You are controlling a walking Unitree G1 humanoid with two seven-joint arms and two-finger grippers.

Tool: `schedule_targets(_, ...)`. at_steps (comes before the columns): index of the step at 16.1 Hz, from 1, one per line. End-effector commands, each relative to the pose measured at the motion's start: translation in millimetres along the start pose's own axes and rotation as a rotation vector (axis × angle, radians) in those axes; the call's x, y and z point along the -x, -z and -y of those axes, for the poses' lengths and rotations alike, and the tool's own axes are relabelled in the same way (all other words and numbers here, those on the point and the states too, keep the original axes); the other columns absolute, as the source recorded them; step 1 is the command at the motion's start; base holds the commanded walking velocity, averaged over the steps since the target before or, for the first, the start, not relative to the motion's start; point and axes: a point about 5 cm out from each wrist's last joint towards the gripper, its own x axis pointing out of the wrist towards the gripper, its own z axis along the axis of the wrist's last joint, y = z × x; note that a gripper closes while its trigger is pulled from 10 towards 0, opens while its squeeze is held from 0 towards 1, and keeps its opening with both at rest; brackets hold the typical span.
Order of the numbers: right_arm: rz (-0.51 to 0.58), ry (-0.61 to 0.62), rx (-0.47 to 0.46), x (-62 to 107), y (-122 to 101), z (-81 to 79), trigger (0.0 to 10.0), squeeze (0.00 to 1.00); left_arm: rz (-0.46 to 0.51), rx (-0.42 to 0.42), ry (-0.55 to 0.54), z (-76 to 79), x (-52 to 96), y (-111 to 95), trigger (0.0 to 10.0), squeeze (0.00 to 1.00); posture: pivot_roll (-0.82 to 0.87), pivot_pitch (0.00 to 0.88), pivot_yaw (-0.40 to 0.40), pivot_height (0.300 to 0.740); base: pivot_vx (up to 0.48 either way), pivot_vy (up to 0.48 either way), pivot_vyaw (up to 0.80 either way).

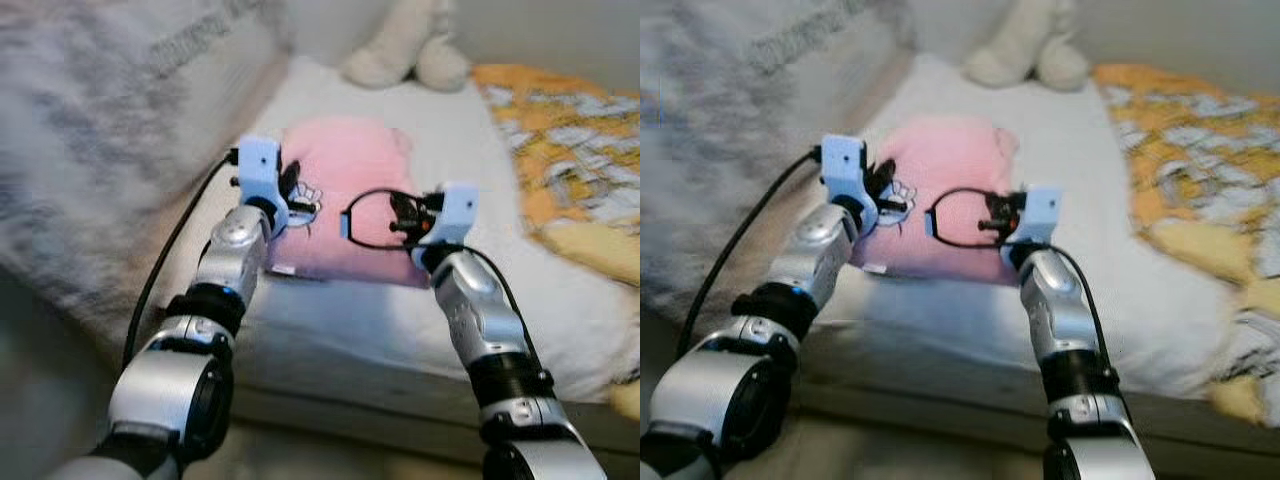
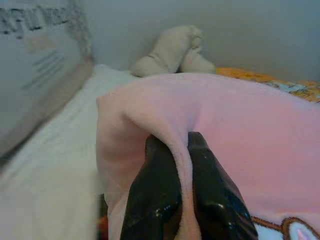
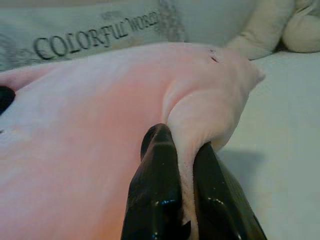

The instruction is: Clean up the room

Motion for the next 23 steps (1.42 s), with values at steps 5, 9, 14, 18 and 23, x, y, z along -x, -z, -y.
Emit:
schedule_targets(5,0.02,0.041,-0.002,4.4,-5.0,11.9,10.0,0.0,0.054,-0.003,-0.027,6.3,-3.0,-8.9,10.0,0.0,0.13,0.0,-0.01,0.74,0.0,0.288,0.0)
schedule_targets(9,0.012,0.043,0.004,5.9,-2.5,12.3,10.0,0.0,0.039,-0.041,-0.013,13.3,-2.7,-4.2,10.0,0.0,0.13,0.0,-0.009,0.74,0.36,0.0,0.0)
schedule_targets(14,0.008,0.05,0.009,6.8,-1.8,14.4,10.0,0.0,0.032,-0.044,-0.003,17.4,-2.6,-1.5,10.0,0.0,0.13,0.0,-0.01,0.74,0.48,0.0,0.0)
schedule_targets(18,0.003,0.056,0.011,8.2,-0.6,15.8,10.0,0.0,0.018,-0.027,0.021,27.0,-2.9,2.1,10.0,0.0,0.12,0.0,-0.009,0.74,0.478,0.0,0.0)
schedule_targets(23,-0.007,0.064,0.05,7.7,-2.2,20.8,10.0,0.0,-0.01,0.048,-0.018,38.2,-4.3,6.9,10.0,0.0,0.12,0.0,0.0,0.74,0.468,0.0,0.0)
